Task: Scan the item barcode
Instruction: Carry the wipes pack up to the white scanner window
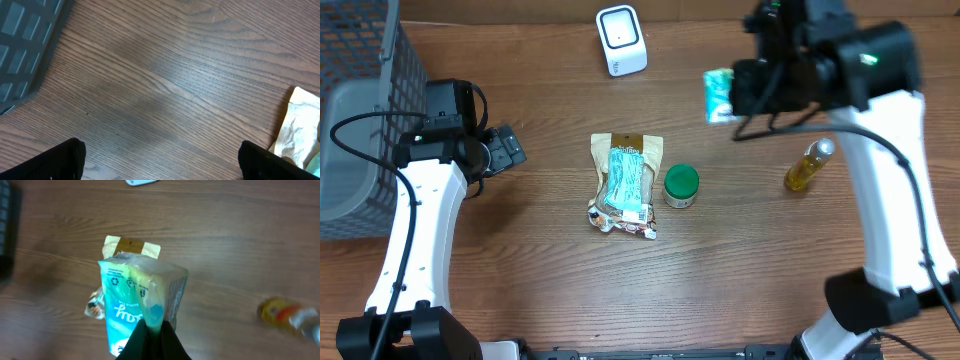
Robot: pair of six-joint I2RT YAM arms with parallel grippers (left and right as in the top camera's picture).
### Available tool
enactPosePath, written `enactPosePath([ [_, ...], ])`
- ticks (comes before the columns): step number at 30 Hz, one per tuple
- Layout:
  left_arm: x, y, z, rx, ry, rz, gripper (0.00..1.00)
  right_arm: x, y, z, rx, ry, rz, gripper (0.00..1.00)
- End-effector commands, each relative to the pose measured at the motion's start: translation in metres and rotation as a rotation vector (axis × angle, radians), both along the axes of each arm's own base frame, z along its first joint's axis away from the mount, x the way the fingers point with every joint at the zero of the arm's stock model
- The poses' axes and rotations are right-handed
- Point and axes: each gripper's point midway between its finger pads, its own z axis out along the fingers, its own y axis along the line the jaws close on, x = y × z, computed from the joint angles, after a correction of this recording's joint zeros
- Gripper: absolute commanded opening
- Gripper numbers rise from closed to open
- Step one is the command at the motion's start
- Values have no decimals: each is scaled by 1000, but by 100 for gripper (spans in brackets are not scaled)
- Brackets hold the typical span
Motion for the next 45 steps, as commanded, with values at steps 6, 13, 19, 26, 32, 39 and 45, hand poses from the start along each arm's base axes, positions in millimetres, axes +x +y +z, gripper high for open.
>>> enactPosePath([
  [6, 2, 1, 7, 14, -19, -11, 100, 30, 44, -3, 12, -101, 90, 4],
  [13, 2, 1, 7, 15, -19, -11, 100, 54, 79, 10, 133, -205, 165, 4],
  [19, 2, 1, 7, 14, -19, -11, 99, 99, 86, 4, 36, -367, 115, 4],
  [26, 2, 1, 7, 14, -19, -11, 100, 145, 105, -35, -186, -499, 225, 4],
  [32, 2, 1, 7, 15, -19, -11, 100, 188, 111, -83, -478, -592, 326, 4],
  [39, 2, 1, 7, 14, -19, -11, 100, 233, 127, -104, -657, -760, 363, 4],
  [45, 2, 1, 7, 14, -19, -11, 100, 250, 145, -123, -688, -842, 402, 4],
])
